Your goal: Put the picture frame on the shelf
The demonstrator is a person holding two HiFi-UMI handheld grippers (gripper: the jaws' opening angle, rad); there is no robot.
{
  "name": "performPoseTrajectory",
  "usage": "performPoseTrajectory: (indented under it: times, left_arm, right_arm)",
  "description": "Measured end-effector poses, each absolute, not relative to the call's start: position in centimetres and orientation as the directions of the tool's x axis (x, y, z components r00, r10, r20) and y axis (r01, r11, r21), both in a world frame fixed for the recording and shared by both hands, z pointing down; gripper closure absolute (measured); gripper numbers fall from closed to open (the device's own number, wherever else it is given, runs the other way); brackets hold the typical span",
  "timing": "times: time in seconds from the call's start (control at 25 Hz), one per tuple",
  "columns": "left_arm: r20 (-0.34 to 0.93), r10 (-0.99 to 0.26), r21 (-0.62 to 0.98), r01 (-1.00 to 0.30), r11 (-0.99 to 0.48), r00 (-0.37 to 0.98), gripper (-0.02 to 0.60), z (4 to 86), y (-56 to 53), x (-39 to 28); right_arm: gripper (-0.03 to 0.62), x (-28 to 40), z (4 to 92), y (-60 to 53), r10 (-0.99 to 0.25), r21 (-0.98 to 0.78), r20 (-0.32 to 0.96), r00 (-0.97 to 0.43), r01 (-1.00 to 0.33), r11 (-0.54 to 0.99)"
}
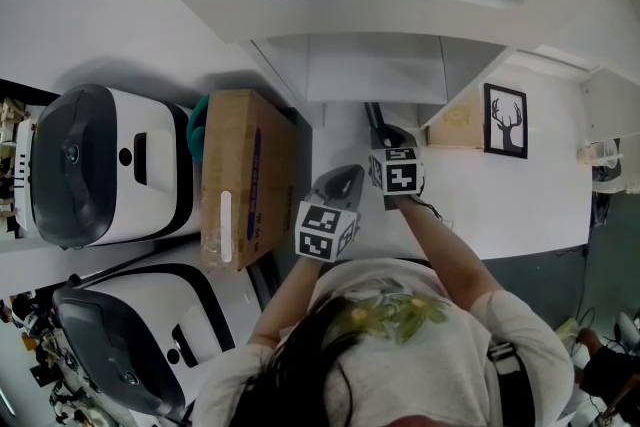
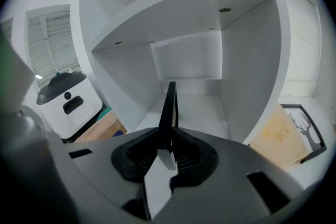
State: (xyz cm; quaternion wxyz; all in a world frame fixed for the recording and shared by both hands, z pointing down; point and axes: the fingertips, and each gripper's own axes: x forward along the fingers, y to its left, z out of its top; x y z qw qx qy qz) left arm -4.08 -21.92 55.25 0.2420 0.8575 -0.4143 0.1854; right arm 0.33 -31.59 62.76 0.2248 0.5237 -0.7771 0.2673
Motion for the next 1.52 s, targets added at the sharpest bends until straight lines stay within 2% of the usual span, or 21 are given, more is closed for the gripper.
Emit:
performPoseTrajectory:
  times: [1.52]
  left_arm:
    - [0.517,-0.606,0.28,-0.788,-0.548,0.604,0.552,55.3,-22.8,-4.1]
  right_arm:
    - [0.507,-0.1,62.7,-34.5,-0.708,-0.135,0.617,-0.343,-0.933,0.334]
